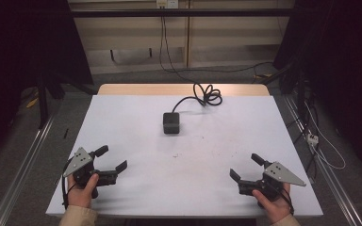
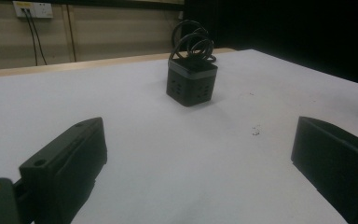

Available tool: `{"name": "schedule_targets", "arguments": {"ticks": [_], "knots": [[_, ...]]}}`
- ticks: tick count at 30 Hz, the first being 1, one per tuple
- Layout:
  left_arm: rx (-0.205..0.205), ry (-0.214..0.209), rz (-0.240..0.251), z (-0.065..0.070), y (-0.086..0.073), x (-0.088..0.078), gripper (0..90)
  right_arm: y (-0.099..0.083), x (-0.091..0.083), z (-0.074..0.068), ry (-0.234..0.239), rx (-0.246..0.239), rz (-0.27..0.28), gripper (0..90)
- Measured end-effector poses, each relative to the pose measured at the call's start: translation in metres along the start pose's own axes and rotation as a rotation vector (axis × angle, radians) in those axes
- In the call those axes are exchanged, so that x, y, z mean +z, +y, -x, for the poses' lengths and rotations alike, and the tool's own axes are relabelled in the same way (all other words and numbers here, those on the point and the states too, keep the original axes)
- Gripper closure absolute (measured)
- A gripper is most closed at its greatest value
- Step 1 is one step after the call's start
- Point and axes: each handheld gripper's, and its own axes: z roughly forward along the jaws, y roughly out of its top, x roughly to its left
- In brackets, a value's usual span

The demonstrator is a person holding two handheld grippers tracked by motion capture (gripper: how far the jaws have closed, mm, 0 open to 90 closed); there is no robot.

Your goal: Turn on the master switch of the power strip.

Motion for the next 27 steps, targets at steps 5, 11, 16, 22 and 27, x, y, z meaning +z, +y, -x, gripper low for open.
{"name": "schedule_targets", "arguments": {"ticks": [5,11,16,22,27], "knots": [[-0.008,-0.003,0.003,0.0,0.001,0.002,2.9,0.0,0.0,-0.001,0.007,0.002,-0.006,1.1],[-0.012,-0.013,0.014,0.0,0.004,0.007,2.6,-0.001,-0.001,0.001,0.004,0.003,-0.007,1.1],[-0.018,-0.011,0.016,0.0,0.008,0.013,2.6,-0.001,-0.003,0.001,0.002,0.006,-0.006,1.2],[-0.02,-0.02,0.027,0.001,0.013,0.022,2.6,-0.001,-0.005,0.002,-0.001,0.01,-0.005,1.2],[-0.032,-0.029,0.034,0.001,0.018,0.029,2.6,-0.001,-0.006,0.003,-0.002,0.012,-0.008,1.5]]}}
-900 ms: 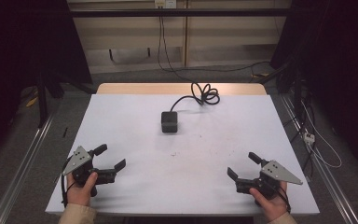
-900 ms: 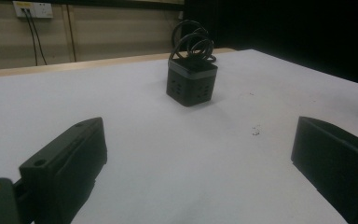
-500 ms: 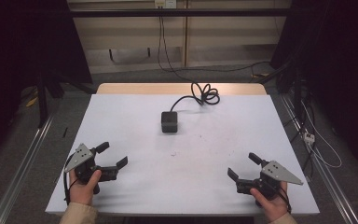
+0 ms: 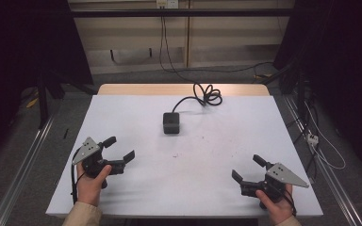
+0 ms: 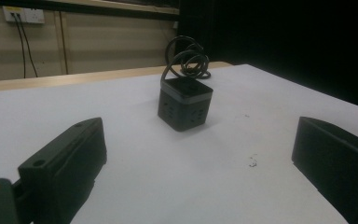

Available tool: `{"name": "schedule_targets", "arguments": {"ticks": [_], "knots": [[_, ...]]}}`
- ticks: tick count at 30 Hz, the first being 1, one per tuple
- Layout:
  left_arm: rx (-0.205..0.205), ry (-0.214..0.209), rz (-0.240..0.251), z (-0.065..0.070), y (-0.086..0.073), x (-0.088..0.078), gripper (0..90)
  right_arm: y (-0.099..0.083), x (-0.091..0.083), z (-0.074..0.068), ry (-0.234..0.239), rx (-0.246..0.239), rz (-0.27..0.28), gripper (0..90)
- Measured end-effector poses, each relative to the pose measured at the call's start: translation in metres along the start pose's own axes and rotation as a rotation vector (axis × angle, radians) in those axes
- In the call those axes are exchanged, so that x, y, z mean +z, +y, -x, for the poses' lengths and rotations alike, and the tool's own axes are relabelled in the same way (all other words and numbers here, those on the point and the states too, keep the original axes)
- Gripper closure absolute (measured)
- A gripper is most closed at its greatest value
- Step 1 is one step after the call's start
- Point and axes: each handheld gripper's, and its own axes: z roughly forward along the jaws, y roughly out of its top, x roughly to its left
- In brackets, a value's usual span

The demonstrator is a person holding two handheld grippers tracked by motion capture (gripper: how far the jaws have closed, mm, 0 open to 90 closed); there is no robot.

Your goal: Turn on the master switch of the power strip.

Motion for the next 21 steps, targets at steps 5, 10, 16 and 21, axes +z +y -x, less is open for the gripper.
{"name": "schedule_targets", "arguments": {"ticks": [5,10,16,21], "knots": [[-0.006,-0.001,-0.007,-0.001,0.002,0.007,2.6,0.0,-0.001,0.0,-0.001,0.0,0.002,1.6],[-0.012,-0.01,-0.025,-0.002,0.003,0.014,2.6,0.0,-0.001,0.0,-0.002,0.0,0.003,1.7],[-0.006,-0.014,-0.041,-0.001,0.004,0.024,2.6,0.0,0.0,0.0,-0.001,0.0,0.004,1.8],[-0.001,-0.022,-0.046,0.0,0.006,0.032,3.0,0.0,-0.001,0.0,0.0,-0.002,0.003,1.9]]}}
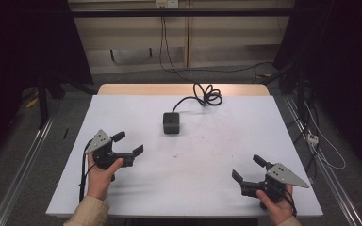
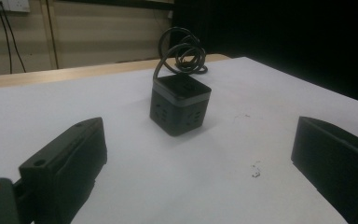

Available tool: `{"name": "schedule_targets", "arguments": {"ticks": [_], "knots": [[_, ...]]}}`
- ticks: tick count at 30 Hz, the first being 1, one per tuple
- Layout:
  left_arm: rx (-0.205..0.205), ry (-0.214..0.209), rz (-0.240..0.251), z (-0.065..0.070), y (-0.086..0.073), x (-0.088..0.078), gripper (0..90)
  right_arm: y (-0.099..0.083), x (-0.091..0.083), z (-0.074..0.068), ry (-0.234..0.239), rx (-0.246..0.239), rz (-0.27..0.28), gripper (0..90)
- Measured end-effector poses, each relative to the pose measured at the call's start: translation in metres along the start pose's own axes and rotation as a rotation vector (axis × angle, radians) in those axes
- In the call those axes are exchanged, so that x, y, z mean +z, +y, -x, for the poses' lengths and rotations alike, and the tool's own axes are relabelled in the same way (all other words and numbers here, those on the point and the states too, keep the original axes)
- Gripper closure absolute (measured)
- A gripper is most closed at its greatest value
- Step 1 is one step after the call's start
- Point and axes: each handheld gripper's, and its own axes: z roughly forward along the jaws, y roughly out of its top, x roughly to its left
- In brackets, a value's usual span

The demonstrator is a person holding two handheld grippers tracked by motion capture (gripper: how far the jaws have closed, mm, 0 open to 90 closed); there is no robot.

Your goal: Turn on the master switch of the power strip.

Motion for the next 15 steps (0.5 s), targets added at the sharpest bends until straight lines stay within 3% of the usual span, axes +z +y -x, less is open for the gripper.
{"name": "schedule_targets", "arguments": {"ticks": [15], "knots": [[0.005,-0.018,0.001,0.003,0.008,0.024,4.6,0.0,0.0,0.0,0.001,0.001,0.0,2.1]]}}
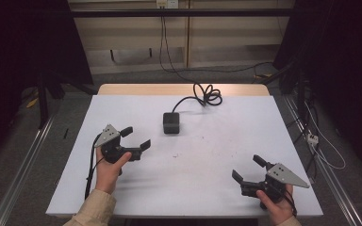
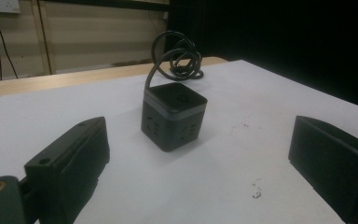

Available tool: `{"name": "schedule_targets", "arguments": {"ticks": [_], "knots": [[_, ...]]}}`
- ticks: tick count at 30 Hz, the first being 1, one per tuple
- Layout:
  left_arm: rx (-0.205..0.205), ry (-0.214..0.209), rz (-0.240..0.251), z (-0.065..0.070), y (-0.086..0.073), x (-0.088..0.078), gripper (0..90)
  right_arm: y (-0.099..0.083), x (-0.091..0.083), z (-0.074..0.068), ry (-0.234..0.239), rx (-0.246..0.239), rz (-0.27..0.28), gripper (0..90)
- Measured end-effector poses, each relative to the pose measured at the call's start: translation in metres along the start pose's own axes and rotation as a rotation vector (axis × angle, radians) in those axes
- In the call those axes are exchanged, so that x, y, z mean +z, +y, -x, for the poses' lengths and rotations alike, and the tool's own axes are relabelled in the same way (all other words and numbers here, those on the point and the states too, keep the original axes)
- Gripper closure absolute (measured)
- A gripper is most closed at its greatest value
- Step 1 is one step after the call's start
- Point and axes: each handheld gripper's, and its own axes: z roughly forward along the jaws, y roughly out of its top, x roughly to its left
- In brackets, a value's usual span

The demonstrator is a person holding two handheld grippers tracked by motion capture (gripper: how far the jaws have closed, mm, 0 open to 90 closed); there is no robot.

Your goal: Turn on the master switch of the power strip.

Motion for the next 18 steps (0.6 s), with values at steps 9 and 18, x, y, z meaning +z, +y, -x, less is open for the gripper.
{"name": "schedule_targets", "arguments": {"ticks": [9,18], "knots": [[0.004,-0.005,-0.005,0.0,0.003,0.01,5.1,0.0,0.0,0.0,0.002,-0.001,0.0,2.1],[0.006,-0.013,-0.016,0.001,0.005,0.021,5.9,0.0,0.0,0.0,0.005,0.0,0.0,2.4]]}}
